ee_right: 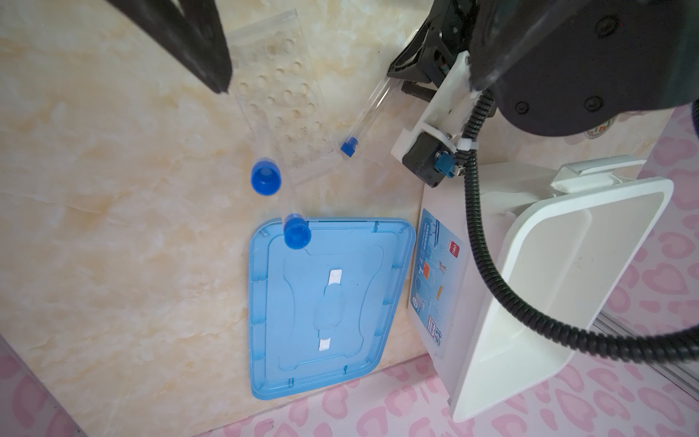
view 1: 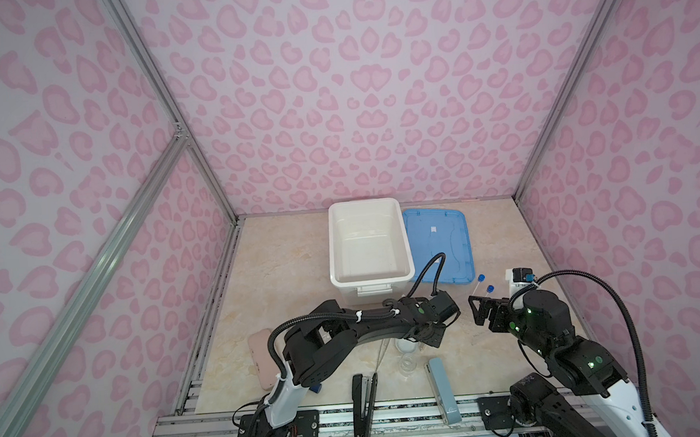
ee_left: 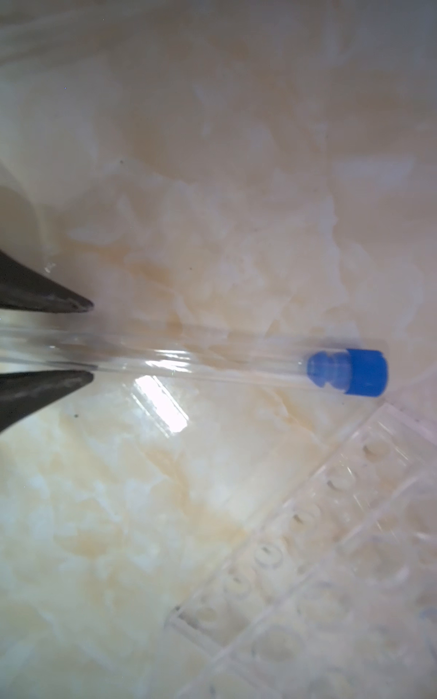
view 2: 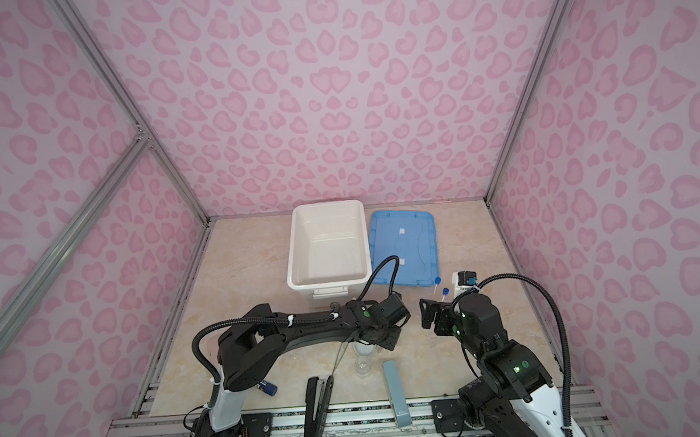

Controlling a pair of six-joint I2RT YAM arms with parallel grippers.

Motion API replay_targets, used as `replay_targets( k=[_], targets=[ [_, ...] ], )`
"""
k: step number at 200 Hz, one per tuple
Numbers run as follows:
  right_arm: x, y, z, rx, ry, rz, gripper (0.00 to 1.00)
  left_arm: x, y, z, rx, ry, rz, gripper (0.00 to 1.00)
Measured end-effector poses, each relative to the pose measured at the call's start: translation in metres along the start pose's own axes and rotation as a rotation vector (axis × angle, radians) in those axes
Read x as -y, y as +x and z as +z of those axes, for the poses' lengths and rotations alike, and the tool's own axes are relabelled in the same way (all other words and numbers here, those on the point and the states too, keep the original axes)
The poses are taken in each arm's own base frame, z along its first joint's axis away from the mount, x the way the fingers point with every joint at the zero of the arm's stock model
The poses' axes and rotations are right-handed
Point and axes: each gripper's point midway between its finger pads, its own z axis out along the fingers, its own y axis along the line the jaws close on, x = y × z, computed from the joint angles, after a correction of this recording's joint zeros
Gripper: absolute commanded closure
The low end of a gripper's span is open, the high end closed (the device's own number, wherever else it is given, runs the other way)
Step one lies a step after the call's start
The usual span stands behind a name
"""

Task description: Organize the chemistry lab equipment

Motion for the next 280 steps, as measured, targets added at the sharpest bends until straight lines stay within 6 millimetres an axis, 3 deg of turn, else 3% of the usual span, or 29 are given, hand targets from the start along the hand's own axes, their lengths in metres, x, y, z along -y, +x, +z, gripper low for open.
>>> replay_targets(
  k=[54, 142, 197, 239, 280],
  targets=[
    [0.000, 0.000, 0.001, -0.003, 0.002, 0.000, 0.02, -0.001, -0.006, 0.003, 0.002, 0.005, -0.009, 0.84],
    [-0.005, -0.005, -0.003, 0.004, -0.018, 0.025, 0.02, -0.011, -0.009, -0.010, 0.023, 0.005, -0.017, 0.86],
    [-0.031, -0.045, -0.027, 0.048, -0.114, 0.107, 0.06, 0.003, -0.051, -0.082, 0.270, 0.133, 0.036, 0.86],
    [-0.052, -0.049, -0.026, -0.016, -0.205, 0.134, 0.09, -0.001, -0.053, -0.118, 0.420, 0.194, 0.086, 0.86],
    [-0.075, -0.041, -0.007, -0.132, -0.300, 0.160, 0.15, 0.003, -0.055, -0.148, 0.560, 0.276, 0.123, 0.86]
  ],
)
